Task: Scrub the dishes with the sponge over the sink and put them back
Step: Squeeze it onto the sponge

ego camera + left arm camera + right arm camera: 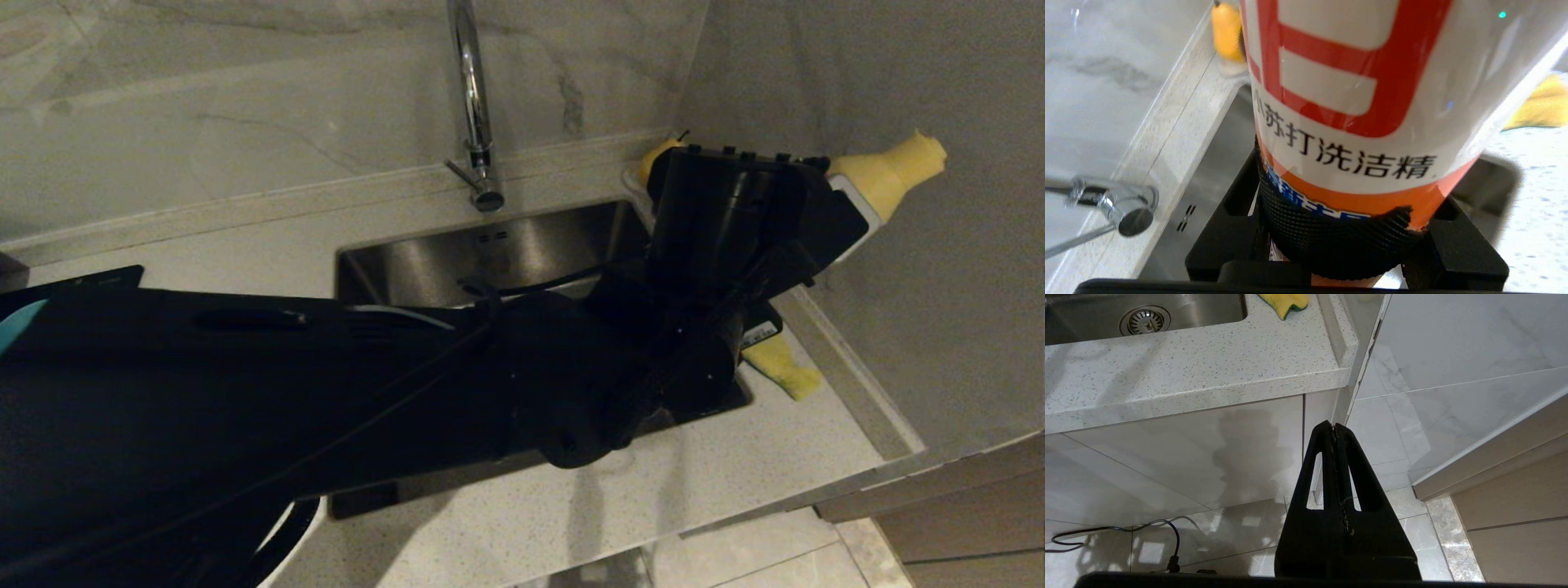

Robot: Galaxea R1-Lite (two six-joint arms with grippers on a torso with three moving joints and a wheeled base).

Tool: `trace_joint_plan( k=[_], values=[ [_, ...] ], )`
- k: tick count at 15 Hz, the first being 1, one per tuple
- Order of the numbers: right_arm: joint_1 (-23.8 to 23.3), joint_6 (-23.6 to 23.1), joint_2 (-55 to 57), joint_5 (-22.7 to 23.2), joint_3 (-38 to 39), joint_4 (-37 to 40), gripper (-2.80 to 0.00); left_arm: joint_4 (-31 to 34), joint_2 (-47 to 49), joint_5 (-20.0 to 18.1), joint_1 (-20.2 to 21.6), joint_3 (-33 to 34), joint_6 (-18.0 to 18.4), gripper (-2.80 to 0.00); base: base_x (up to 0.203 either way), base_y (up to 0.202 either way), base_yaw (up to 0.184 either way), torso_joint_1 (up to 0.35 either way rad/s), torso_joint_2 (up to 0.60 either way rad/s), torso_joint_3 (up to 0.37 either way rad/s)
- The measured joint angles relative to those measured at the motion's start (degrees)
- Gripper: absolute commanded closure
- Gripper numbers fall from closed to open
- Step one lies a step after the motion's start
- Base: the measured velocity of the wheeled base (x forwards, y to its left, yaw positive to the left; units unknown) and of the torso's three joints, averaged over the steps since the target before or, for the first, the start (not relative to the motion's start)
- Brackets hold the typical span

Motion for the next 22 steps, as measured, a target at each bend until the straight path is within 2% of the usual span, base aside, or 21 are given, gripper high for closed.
trace_joint_plan(
  k=[5, 9, 12, 16, 22],
  values=[
    [0.0, 0.0, 0.0, 0.0, 0.0, 0.0, 0.0, -0.1, 0.2, 1.6, -0.5, 2.3, 0.1, 0.0, 0.0, 0.0, 0.0, 0.0, 0.0, 0.0],
    [0.0, 0.0, 0.0, 0.0, 0.0, 0.0, 0.0, -1.9, 1.7, 1.7, -1.0, 3.1, 2.0, 0.0, 0.0, 0.0, 0.0, 0.0, 0.0, 0.0],
    [0.0, 0.0, 0.0, 0.0, 0.0, 0.0, 0.0, -4.5, 3.0, 2.2, -1.1, 2.7, 6.0, 0.0, 0.0, 0.0, 0.0, 0.0, 0.0, 0.0],
    [0.0, 0.0, 0.0, 0.0, 0.0, 0.0, 0.0, -4.3, 4.3, 3.8, -1.1, 3.0, 7.5, 0.0, 0.0, 0.0, 0.0, 0.0, 0.0, 0.0],
    [0.0, 0.0, 0.0, 0.0, 0.0, 0.0, 0.0, -4.5, 6.0, 5.8, -0.9, 2.7, 15.0, 0.0, 0.0, 0.0, 0.0, 0.0, 0.0, 0.0]
  ],
)
